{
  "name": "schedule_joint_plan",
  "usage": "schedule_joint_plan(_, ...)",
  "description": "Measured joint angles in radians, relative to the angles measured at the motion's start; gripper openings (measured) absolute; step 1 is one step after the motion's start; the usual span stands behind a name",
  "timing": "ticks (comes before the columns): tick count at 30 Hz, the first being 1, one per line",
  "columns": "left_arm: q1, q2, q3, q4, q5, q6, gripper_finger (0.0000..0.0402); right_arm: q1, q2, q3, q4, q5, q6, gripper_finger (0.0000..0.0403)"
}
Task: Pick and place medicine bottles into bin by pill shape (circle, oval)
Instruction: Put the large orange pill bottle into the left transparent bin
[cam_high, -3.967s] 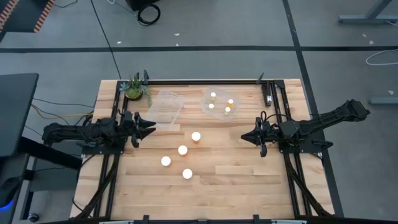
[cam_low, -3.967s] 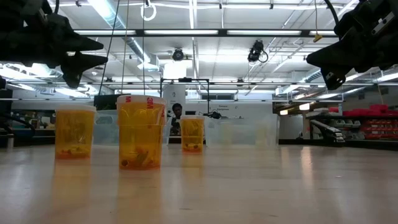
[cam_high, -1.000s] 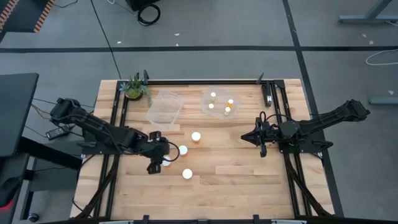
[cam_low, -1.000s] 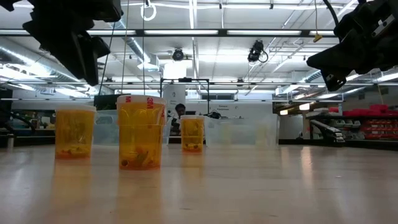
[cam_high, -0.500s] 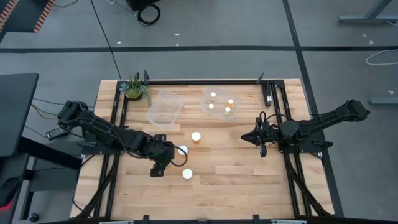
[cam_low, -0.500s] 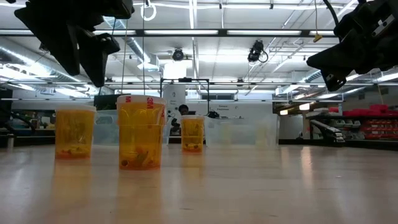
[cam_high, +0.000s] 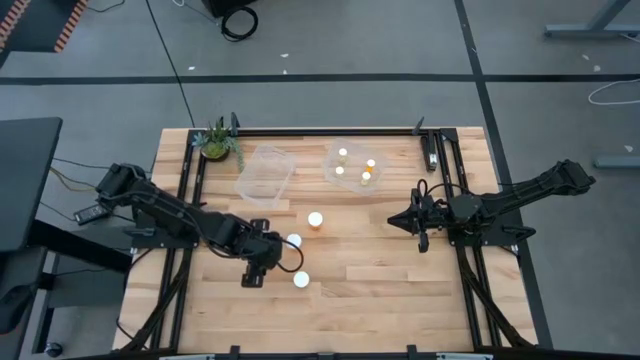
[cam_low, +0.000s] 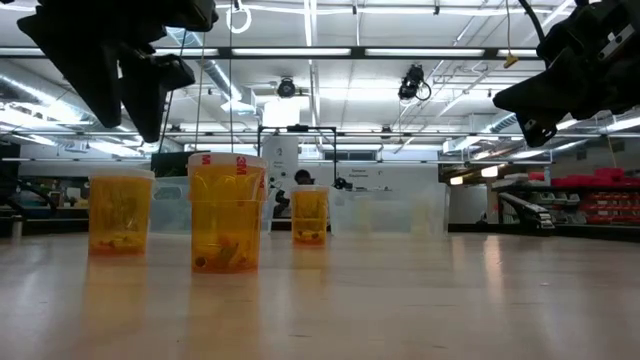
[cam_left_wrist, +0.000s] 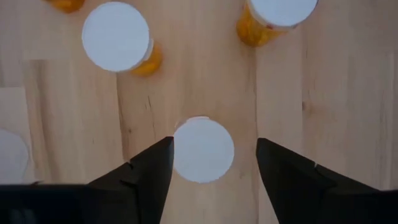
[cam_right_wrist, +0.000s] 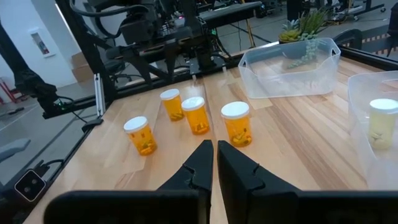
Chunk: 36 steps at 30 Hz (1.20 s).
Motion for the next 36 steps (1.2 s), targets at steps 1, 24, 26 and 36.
schedule_joint_plan(1,-0.002,0.002,0.0,0.001,-0.008,-0.001,0.0237,0.0,0.0,0.0,0.0,0.0,0.0,0.0031)
schedule_joint_plan(24,-0.002,0.087,-0.001,-0.02,-0.028,-0.049,0.0332,-0.002,0.007,0.0,-0.004,0.0,0.0,0.0031)
schedule_joint_plan(26,-0.005,0.105,-0.001,-0.02,-0.028,-0.045,0.033,-0.002,0.007,0.0,-0.004,0.0,0.0,0.0031)
schedule_joint_plan(36,-0.006,0.195,-0.002,-0.02,-0.028,-0.024,0.0329,-0.002,0.006,0.0,-0.004,0.0,0.0,0.0031)
